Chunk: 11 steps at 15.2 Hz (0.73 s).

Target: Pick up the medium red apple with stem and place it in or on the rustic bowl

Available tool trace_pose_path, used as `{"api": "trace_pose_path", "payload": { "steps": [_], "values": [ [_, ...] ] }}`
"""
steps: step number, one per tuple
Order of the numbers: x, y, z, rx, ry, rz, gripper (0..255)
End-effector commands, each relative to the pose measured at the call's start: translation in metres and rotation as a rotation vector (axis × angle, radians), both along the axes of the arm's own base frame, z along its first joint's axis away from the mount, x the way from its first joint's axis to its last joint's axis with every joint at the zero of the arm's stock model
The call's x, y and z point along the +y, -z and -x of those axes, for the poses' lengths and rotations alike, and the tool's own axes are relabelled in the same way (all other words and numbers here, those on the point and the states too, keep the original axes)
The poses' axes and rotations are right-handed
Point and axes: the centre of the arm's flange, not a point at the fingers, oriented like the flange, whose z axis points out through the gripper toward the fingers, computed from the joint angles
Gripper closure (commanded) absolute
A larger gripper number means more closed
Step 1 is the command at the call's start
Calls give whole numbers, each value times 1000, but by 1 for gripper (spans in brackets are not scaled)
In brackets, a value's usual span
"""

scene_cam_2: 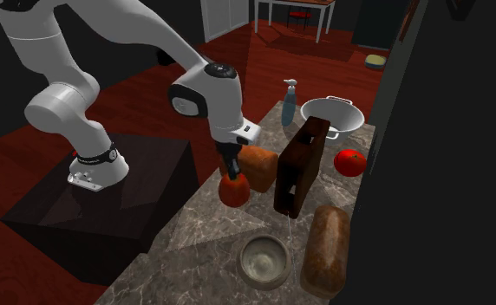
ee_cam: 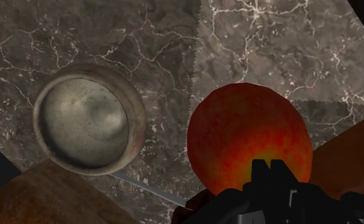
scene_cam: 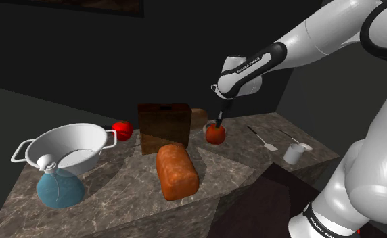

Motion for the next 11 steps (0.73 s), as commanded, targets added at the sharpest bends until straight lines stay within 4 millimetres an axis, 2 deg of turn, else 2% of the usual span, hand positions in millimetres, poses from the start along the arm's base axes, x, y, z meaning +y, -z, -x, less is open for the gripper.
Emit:
{"api": "trace_pose_path", "payload": {
  "steps": [1,6,11],
  "values": [
    [0,-11,0,0,0,0,255],
    [0,-35,0,0,0,0,255],
    [-51,-58,-35,0,0,0,255]
  ]
}}
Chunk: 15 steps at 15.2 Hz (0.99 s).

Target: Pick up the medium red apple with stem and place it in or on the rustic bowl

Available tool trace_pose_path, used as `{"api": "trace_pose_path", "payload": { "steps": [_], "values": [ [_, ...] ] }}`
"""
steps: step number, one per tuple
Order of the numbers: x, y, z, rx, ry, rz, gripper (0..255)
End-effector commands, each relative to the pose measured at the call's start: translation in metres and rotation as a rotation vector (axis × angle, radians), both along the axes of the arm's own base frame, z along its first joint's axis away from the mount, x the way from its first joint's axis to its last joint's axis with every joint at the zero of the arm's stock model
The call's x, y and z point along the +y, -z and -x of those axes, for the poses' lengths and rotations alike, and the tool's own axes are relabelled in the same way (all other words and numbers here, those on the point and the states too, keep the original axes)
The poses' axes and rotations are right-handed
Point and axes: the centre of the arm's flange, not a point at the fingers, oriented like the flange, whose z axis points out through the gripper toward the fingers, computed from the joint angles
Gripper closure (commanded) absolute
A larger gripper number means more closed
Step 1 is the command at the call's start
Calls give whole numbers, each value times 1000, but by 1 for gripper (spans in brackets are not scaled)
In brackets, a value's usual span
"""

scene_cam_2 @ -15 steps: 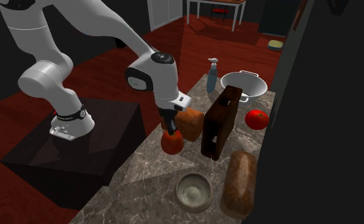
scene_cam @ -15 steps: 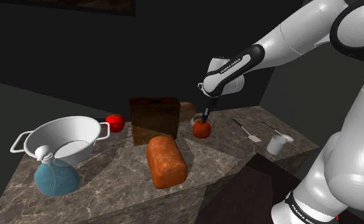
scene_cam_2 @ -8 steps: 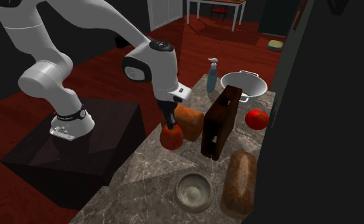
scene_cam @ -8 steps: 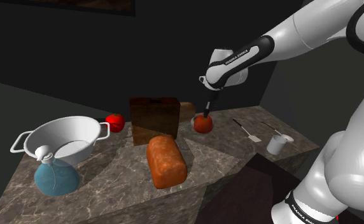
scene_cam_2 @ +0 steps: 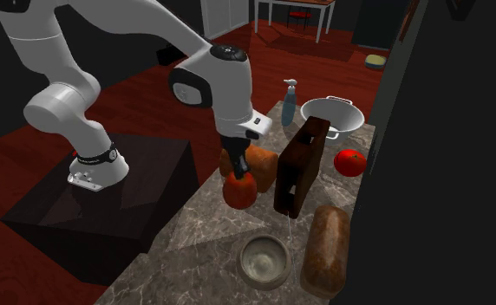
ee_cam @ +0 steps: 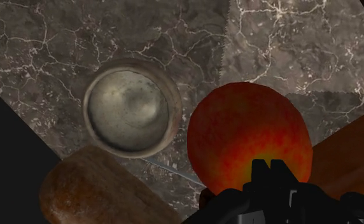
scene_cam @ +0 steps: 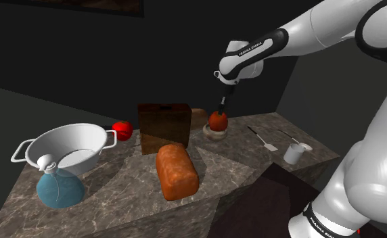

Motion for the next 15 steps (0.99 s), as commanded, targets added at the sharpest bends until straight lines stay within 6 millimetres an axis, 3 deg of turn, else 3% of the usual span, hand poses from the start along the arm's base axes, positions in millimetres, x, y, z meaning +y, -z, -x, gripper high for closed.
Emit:
{"api": "trace_pose_path", "payload": {
  "steps": [1,11,15],
  "values": [
    [-21,-10,-14,0,-1,0,255],
    [-123,-55,-85,0,-1,0,255],
    [-123,-34,-85,0,-1,0,255]
  ]
}}
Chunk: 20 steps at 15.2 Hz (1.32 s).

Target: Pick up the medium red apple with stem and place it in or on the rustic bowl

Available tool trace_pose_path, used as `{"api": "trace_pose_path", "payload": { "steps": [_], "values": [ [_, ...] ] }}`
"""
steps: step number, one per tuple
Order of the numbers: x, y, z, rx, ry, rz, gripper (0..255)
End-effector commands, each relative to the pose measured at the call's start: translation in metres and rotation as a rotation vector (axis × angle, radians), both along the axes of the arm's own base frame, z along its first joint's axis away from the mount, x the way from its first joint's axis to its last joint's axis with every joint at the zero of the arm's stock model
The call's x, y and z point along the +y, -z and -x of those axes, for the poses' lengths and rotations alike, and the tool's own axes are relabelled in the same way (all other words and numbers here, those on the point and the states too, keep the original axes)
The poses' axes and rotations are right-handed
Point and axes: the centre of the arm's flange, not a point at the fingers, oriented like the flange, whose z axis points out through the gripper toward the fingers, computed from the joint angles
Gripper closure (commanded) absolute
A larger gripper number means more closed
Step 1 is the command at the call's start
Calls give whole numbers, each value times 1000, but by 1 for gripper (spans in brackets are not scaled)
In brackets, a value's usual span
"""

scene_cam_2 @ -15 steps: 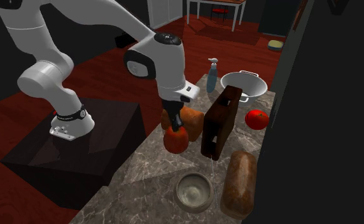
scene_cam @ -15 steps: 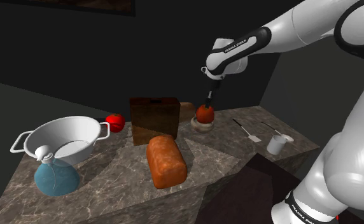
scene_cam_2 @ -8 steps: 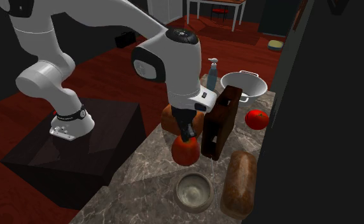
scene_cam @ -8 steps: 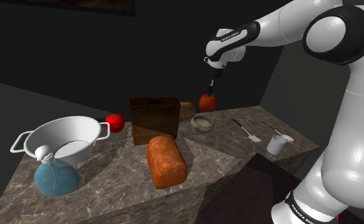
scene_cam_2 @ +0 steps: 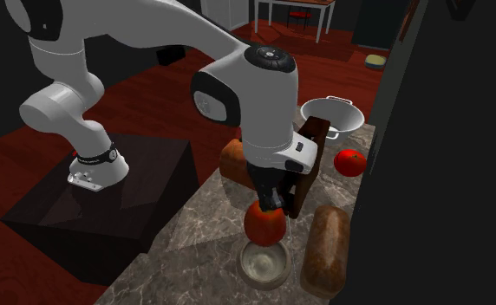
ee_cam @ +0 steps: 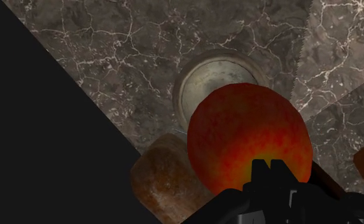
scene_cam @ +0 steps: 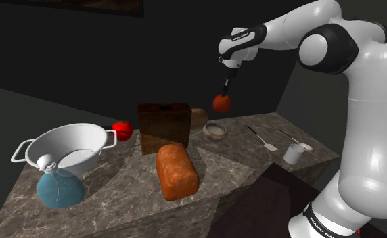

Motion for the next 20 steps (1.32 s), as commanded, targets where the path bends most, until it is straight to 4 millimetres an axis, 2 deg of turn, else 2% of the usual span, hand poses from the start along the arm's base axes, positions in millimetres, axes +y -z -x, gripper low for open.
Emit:
{"api": "trace_pose_path", "payload": {
  "steps": [1,20],
  "values": [
    [0,11,-1,0,0,0,255],
    [0,111,-1,0,0,0,255]
  ]
}}
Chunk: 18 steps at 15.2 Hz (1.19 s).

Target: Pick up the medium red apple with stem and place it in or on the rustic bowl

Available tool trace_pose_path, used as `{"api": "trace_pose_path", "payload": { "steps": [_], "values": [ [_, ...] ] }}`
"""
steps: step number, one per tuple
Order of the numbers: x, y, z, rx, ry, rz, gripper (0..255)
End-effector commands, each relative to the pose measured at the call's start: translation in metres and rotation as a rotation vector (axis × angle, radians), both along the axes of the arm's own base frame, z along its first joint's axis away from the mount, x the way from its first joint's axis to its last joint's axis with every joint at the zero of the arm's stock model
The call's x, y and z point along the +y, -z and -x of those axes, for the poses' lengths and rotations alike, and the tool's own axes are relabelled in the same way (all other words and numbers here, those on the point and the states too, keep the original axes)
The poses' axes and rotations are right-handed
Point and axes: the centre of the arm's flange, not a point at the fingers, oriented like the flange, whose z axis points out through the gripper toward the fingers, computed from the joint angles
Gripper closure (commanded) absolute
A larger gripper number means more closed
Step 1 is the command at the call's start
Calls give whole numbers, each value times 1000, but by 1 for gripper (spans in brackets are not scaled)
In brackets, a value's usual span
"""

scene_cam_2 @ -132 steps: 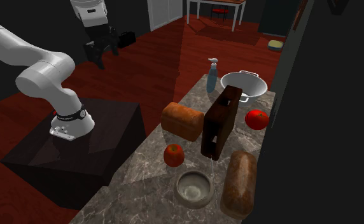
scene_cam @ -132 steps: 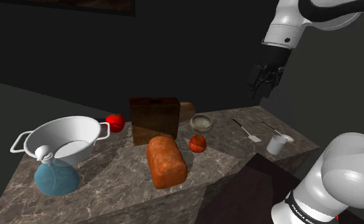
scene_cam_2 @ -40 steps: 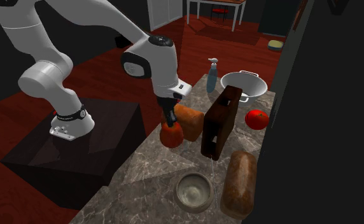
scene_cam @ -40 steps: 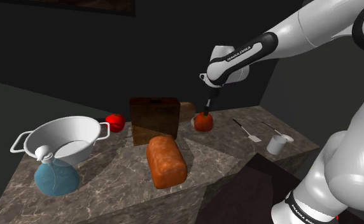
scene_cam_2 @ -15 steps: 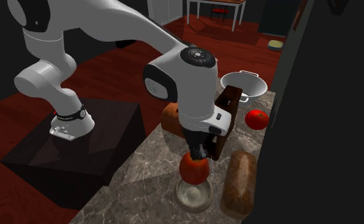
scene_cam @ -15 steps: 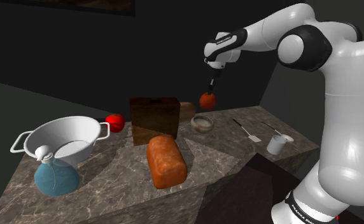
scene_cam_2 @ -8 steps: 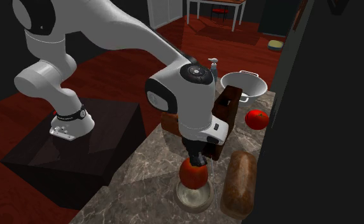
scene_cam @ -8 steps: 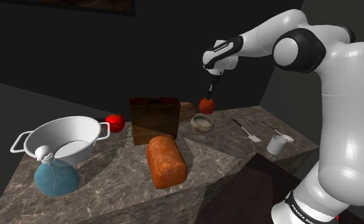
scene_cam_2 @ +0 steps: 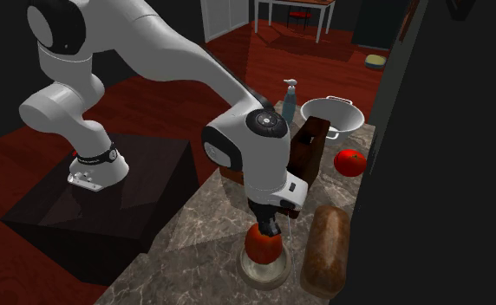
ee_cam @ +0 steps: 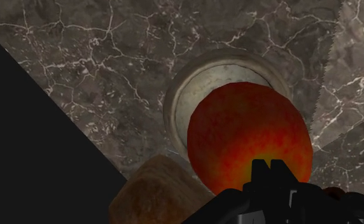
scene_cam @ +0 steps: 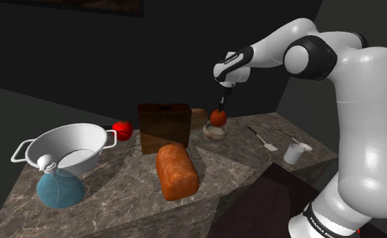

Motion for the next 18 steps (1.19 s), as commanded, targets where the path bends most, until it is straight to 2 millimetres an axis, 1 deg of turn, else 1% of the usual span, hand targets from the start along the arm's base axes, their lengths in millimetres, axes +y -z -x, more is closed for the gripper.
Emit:
{"api": "trace_pose_path", "payload": {
  "steps": [1,3,11,12,17,18],
  "values": [
    [0,10,0,-1,0,0,255],
    [0,20,0,-1,0,0,255],
    [0,20,0,-1,0,0,255],
    [0,20,1,-1,0,0,0],
    [0,20,1,-1,0,0,0],
    [-1,7,1,-1,0,0,0]
  ]
}}
